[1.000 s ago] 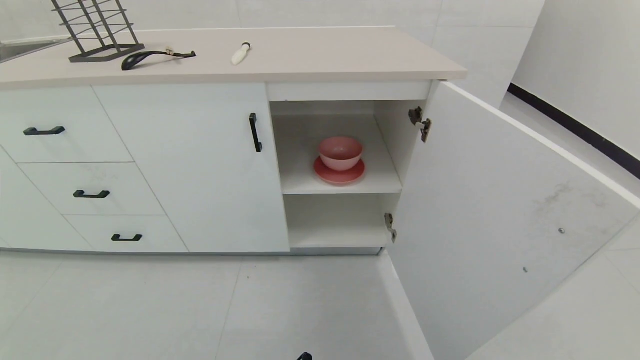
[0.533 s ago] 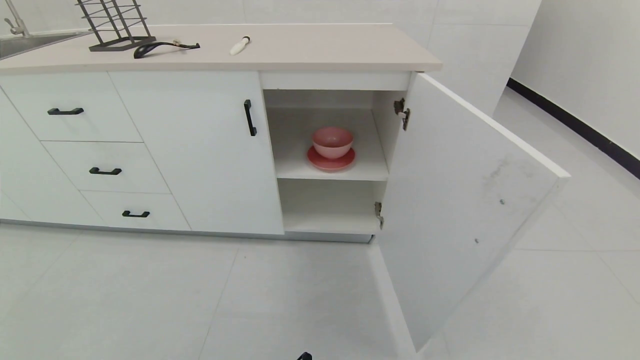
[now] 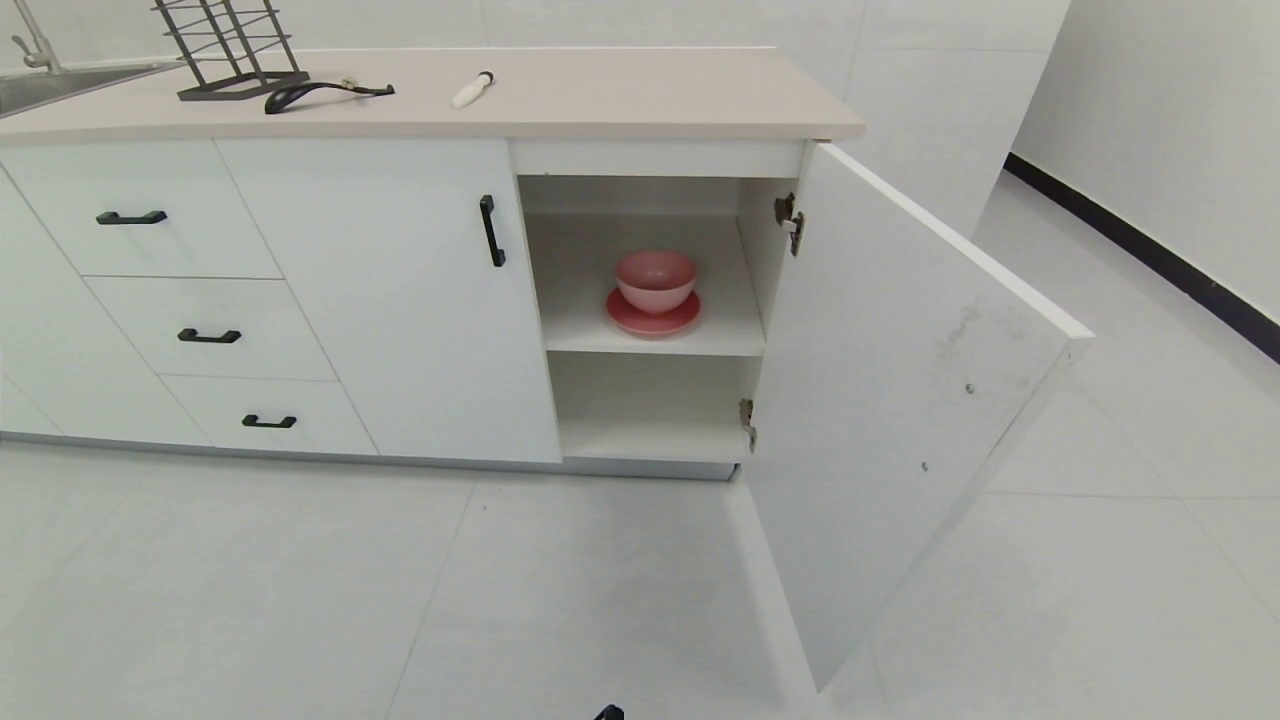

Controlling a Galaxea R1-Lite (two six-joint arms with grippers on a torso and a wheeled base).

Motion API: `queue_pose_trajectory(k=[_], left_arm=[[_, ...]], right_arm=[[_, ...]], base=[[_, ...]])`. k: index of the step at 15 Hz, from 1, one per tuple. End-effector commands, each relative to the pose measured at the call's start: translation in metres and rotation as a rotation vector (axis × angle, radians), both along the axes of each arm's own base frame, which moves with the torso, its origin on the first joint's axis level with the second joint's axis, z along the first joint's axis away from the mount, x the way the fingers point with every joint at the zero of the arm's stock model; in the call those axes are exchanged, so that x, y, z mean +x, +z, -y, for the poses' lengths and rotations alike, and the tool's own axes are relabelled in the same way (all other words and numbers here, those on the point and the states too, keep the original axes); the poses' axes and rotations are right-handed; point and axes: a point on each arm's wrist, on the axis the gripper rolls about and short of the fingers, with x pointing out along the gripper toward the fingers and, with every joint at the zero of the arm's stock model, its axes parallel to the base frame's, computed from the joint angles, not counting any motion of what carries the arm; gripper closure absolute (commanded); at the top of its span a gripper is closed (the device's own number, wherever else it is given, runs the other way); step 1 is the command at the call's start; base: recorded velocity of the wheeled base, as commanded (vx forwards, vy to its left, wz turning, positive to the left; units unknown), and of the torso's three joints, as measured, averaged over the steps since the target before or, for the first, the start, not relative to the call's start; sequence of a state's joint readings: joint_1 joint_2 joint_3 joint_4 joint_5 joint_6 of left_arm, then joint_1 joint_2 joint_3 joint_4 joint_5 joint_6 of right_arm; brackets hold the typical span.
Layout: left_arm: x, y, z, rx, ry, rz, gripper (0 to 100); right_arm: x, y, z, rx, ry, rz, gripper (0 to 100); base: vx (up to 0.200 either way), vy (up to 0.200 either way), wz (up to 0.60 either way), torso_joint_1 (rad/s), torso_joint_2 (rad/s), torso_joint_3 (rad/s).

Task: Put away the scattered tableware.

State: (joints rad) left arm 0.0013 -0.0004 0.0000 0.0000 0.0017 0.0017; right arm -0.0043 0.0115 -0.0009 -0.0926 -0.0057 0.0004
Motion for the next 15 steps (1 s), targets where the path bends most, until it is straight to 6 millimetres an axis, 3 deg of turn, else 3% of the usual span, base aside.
queue_pose_trajectory(k=[1,5,6,7,9,11,15], left_arm=[[0.0,0.0,0.0,0.001,0.0,0.0,0],[0.0,0.0,0.0,-0.003,0.0,0.0,0],[0.0,0.0,0.0,-0.002,0.0,0.0,0],[0.0,0.0,0.0,-0.002,0.0,0.0,0],[0.0,0.0,0.0,-0.002,0.0,0.0,0],[0.0,0.0,0.0,-0.003,0.0,0.0,0],[0.0,0.0,0.0,-0.003,0.0,0.0,0]], right_arm=[[-0.002,0.01,-0.001,-0.013,0.023,0.039,100],[0.022,0.075,-0.003,-0.073,0.18,-0.023,100],[0.045,0.094,-0.005,-0.087,0.21,-0.025,100],[0.063,0.1,-0.006,-0.095,0.226,-0.015,100],[0.091,0.095,-0.007,-0.115,0.249,-0.013,100],[0.123,0.059,-0.003,-0.097,0.229,-0.089,100],[0.146,0.073,-0.002,-0.103,0.245,-0.075,100]], base=[[0.0,0.0,0.0,0.0,0.0,0.0],[0.0,0.0,0.0,0.0,0.0,0.0],[0.0,0.0,0.0,0.0,0.0,0.0],[0.0,0.0,0.0,0.0,0.0,0.0],[0.0,0.0,0.0,0.0,0.0,0.0],[0.0,0.0,0.0,0.0,0.0,0.0],[0.0,0.0,0.0,0.0,0.0,0.0]])
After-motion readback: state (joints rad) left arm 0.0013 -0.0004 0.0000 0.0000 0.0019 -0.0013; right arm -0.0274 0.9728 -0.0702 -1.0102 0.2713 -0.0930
